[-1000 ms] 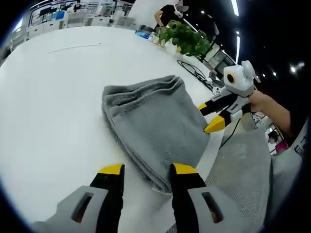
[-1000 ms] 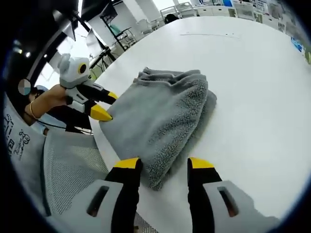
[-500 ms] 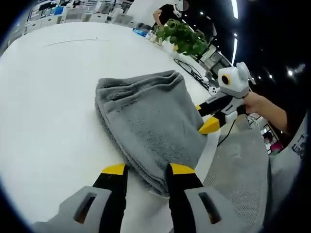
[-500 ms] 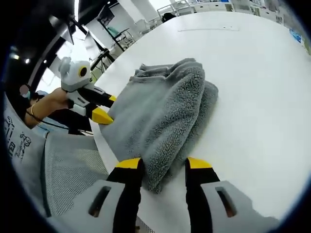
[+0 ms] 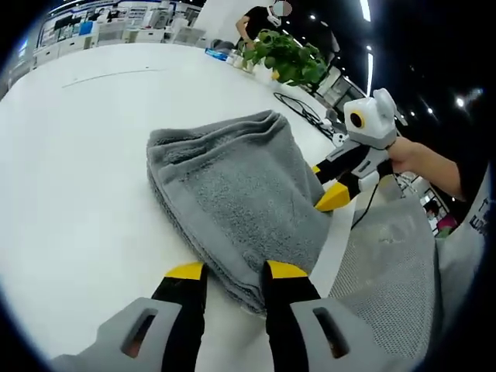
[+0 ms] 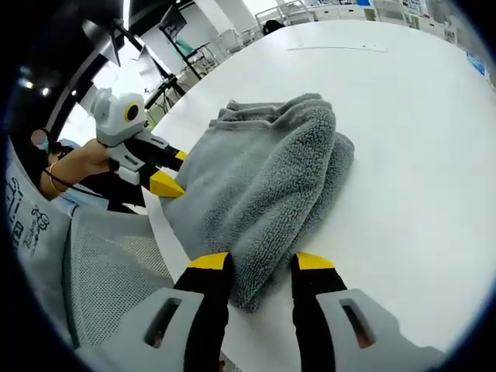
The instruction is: Fold the towel on the table until its edges align and the towel forms a compact rectangular stack.
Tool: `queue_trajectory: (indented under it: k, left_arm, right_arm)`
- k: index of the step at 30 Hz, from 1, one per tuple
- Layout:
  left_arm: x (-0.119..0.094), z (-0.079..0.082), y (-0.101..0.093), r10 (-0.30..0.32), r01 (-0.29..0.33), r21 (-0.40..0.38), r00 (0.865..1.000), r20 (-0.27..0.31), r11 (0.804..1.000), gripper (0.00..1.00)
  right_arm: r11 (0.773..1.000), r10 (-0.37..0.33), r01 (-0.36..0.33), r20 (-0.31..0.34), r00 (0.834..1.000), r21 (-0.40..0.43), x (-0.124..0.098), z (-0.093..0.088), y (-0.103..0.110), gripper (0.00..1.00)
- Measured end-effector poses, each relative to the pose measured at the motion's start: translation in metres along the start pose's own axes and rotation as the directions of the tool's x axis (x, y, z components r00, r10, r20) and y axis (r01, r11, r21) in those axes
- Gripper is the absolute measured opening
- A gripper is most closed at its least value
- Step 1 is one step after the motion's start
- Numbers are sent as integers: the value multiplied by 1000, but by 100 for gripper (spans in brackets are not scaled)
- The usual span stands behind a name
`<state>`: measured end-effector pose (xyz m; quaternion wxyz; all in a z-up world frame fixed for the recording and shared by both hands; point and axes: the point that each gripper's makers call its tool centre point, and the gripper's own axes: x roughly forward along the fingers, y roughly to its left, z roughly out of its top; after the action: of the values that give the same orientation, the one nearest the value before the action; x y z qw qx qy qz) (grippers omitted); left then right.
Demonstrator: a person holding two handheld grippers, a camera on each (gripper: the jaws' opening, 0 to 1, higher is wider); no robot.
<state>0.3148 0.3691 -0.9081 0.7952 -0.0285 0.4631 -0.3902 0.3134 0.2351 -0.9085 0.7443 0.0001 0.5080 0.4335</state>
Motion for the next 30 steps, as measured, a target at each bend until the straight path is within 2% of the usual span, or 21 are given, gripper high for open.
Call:
queue_trajectory:
  k: [6,12,22,30]
  left_arm:
    - [2,2,1,8,-8,39,1000,-7,999,27]
    - [2,11,7,48,-51,119,998,27,992,26]
    - [4,26,26,63,-70,112,996,60,991,25]
    - [9,50,51,86,-95,132,994,73,987,25]
  right_arm:
    - [1000,-10,10,-2,1000,-24,5,3,0,27]
    - [999,-28,29,23,999,-22,8,11,-5,26]
    - [995,-72,76,68,995,-59,14,33,-18,26]
    - [993,-99,105,115,988,-51,23,59,-33,25]
